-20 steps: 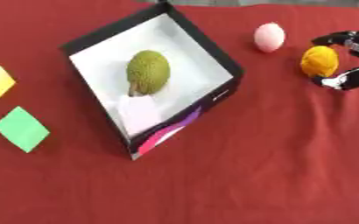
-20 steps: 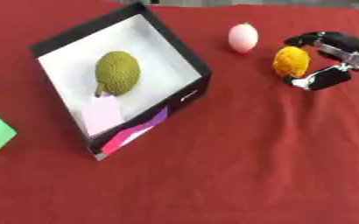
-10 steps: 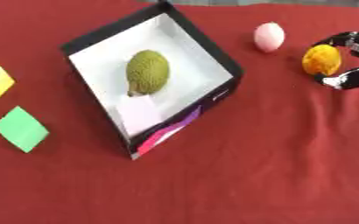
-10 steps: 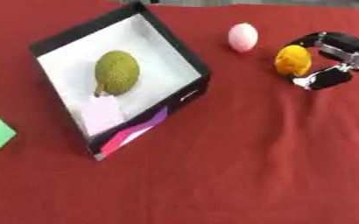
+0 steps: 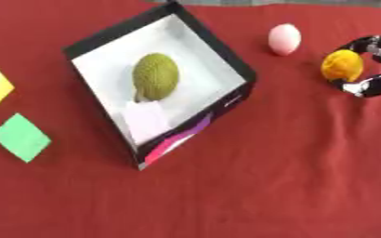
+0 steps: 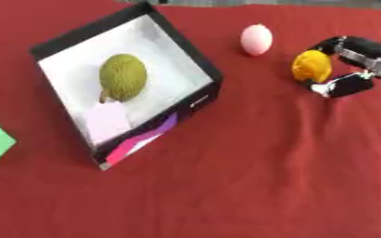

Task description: Pick up objects on the table and place them in the box.

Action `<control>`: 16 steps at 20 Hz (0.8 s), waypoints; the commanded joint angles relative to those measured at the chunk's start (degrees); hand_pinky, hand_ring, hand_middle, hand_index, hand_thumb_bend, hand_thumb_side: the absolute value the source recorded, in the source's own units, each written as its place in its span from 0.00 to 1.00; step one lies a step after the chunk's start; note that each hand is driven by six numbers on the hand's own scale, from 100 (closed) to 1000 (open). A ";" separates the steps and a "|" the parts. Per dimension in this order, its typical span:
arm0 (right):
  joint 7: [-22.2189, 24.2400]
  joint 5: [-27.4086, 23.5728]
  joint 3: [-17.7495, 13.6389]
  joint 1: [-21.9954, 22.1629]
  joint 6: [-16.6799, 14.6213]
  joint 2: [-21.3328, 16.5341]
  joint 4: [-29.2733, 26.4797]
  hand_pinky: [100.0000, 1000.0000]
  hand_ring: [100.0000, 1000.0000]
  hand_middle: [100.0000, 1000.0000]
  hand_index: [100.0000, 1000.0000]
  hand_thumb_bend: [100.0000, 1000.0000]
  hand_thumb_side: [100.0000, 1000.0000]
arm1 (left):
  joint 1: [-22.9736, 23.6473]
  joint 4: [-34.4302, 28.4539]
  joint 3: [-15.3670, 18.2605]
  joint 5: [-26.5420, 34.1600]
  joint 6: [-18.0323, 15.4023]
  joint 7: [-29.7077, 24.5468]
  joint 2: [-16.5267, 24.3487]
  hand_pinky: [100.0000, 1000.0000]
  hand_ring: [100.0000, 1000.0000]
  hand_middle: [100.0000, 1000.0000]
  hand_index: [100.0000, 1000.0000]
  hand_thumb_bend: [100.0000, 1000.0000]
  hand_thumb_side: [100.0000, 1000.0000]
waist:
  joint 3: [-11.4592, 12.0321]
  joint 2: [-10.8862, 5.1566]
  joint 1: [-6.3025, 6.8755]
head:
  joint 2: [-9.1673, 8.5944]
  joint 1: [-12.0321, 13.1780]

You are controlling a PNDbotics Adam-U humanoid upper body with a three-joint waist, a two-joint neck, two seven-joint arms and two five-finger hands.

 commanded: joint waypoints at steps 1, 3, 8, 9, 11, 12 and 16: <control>-0.40 -1.23 -0.68 -0.64 0.21 -3.25 -1.49 0.77 0.67 0.60 0.79 0.17 0.27 | -0.24 -0.94 0.33 0.03 -0.05 -0.31 1.82 0.69 0.88 0.67 0.70 0.00 0.59 | -0.14 -1.68 0.23 | -0.24 0.06; -0.88 -1.60 -0.60 -0.84 0.39 -3.40 -1.97 0.76 0.66 0.59 0.78 0.18 0.27 | -0.20 -0.95 0.31 0.02 -0.07 -0.34 1.81 0.69 0.88 0.67 0.70 0.00 0.59 | -0.16 -1.81 0.24 | -0.16 0.06; -2.22 -2.40 -0.18 -1.46 0.90 -3.90 -3.69 0.76 0.65 0.58 0.77 0.18 0.27 | 0.03 -0.96 0.28 -0.05 -0.08 -0.47 1.84 0.69 0.88 0.67 0.70 0.00 0.59 | -0.22 -2.30 0.27 | 0.27 0.19; -2.34 -2.58 -0.04 -1.64 0.96 -4.01 -4.04 0.75 0.65 0.58 0.77 0.18 0.26 | 0.07 -0.96 0.27 -0.05 -0.10 -0.50 1.85 0.69 0.88 0.67 0.70 0.00 0.59 | -0.23 -2.43 0.26 | 0.35 0.17; -2.44 -2.99 0.26 -2.03 0.97 -4.23 -4.77 0.75 0.65 0.58 0.76 0.18 0.26 | 0.18 -0.96 0.25 -0.06 -0.09 -0.56 1.85 0.69 0.88 0.67 0.70 0.00 0.59 | -0.27 -2.68 0.23 | 0.48 0.21; -2.42 -3.23 0.41 -2.24 0.94 -4.33 -5.16 0.75 0.64 0.58 0.76 0.18 0.26 | 0.25 -0.96 0.23 -0.07 -0.07 -0.61 1.87 0.69 0.88 0.67 0.70 0.00 0.59 | -0.29 -2.81 0.22 | 0.58 0.24; -2.09 -4.33 1.14 -3.70 0.73 -4.83 -7.05 0.75 0.65 0.58 0.76 0.18 0.24 | 0.36 -0.96 0.20 -0.11 -0.13 -0.76 1.98 0.69 0.88 0.67 0.70 0.00 0.59 | -0.30 -3.36 0.15 | 1.04 0.26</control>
